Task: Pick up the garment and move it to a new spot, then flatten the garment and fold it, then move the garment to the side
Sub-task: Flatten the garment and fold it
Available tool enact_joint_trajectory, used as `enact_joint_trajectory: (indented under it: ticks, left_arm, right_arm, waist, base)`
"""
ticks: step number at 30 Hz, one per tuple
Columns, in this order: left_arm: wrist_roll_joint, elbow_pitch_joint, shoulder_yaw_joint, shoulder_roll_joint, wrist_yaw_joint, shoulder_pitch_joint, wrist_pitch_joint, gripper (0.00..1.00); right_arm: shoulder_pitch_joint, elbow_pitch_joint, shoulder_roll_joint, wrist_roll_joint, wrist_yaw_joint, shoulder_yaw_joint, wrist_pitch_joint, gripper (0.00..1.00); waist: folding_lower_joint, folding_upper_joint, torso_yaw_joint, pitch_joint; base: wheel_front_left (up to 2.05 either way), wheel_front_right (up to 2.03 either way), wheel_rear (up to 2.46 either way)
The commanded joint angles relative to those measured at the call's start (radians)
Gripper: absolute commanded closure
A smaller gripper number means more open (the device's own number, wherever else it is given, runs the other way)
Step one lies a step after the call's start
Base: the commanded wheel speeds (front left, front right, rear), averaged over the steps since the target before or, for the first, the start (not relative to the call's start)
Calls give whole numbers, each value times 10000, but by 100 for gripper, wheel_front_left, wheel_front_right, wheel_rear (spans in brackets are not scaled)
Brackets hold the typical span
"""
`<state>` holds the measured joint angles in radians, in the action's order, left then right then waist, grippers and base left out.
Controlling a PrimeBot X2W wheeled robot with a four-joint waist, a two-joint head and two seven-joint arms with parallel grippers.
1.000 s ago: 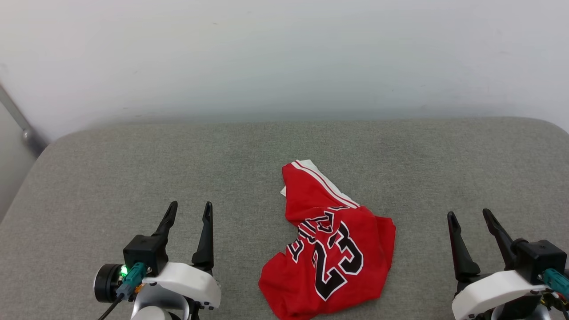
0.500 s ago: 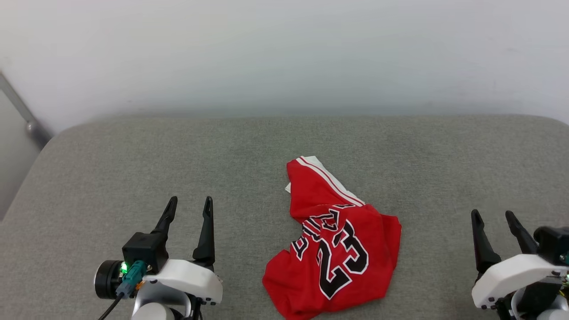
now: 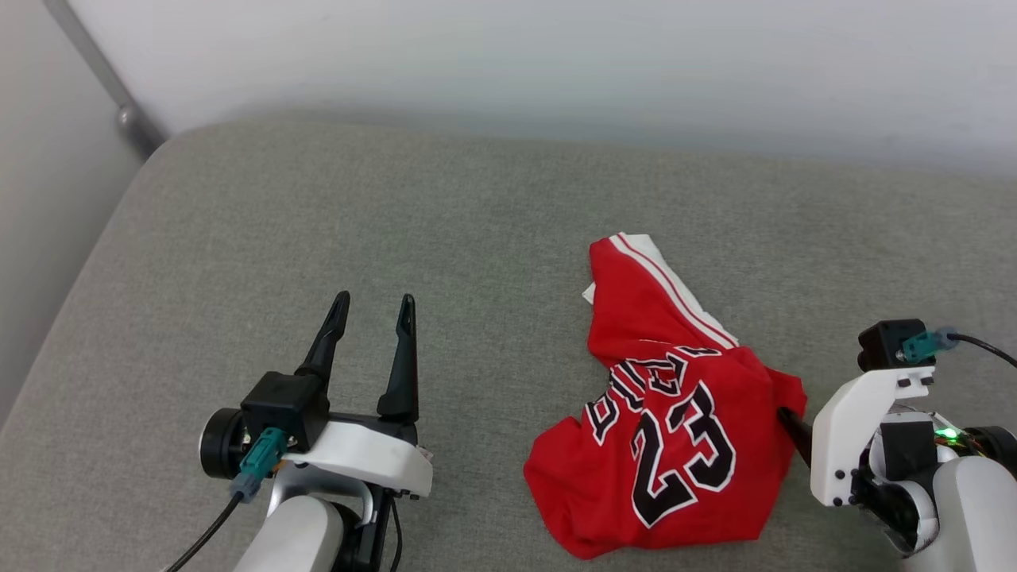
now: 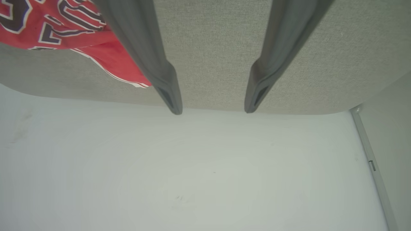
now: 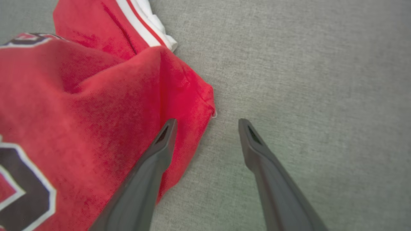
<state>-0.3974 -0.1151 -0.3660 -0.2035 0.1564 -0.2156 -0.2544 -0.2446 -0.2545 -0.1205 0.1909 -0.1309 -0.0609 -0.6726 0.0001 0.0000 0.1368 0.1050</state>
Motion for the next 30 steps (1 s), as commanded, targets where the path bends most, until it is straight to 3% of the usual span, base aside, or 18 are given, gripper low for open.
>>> enact_joint_trajectory:
  ticks: [1, 9, 10, 11, 12, 17, 24, 30]
  left_arm:
    - [82, -16, -17, 84, -55, -167, -52, 0]
    - [180, -272, 65, 371, -278, -449, -116, 0]
    - [199, -308, 91, 390, -308, -448, -120, 0]
    - [218, -321, 123, 417, -312, -455, -123, 0]
    - [239, -340, 149, 443, -327, -446, -125, 0]
    - [328, -405, 378, 479, -400, -230, -126, 0]
    - [429, -454, 703, 342, -315, 267, -108, 0]
    - [380, -388, 850, 213, -172, 701, -109, 0]
  right_arm:
    - [-238, -111, -148, 74, 6, 77, -261, 0]
    - [-278, -1232, -118, 662, 3, 303, -1492, 0]
    - [-230, -1398, -127, 700, 3, 311, -1590, 5]
    - [-177, -1564, -83, 828, 3, 307, -1716, 70]
    - [-135, -1679, -24, 950, 3, 302, -1762, 100]
    - [-533, -1263, -340, 1082, 3, 563, -1040, 100]
    - [-948, 493, -810, 880, 3, 627, 345, 100]
    - [161, 2132, -912, 382, 3, -959, 297, 100]
  waist:
    - [-1, 0, 436, 445]
    - [-1, 0, 806, 873]
    - [-1, 0, 813, 875]
    - [-1, 0, 816, 867]
    - [-1, 0, 812, 847]
    - [-1, 0, 631, 616]
    - [-1, 0, -36, -65]
    - [-1, 0, -608, -522]
  base:
    - [0, 0, 0]
    - [0, 0, 0]
    - [0, 0, 0]
    - [0, 0, 0]
    - [0, 0, 0]
    - [0, 0, 0]
    - [0, 0, 0]
    - [0, 0, 0]
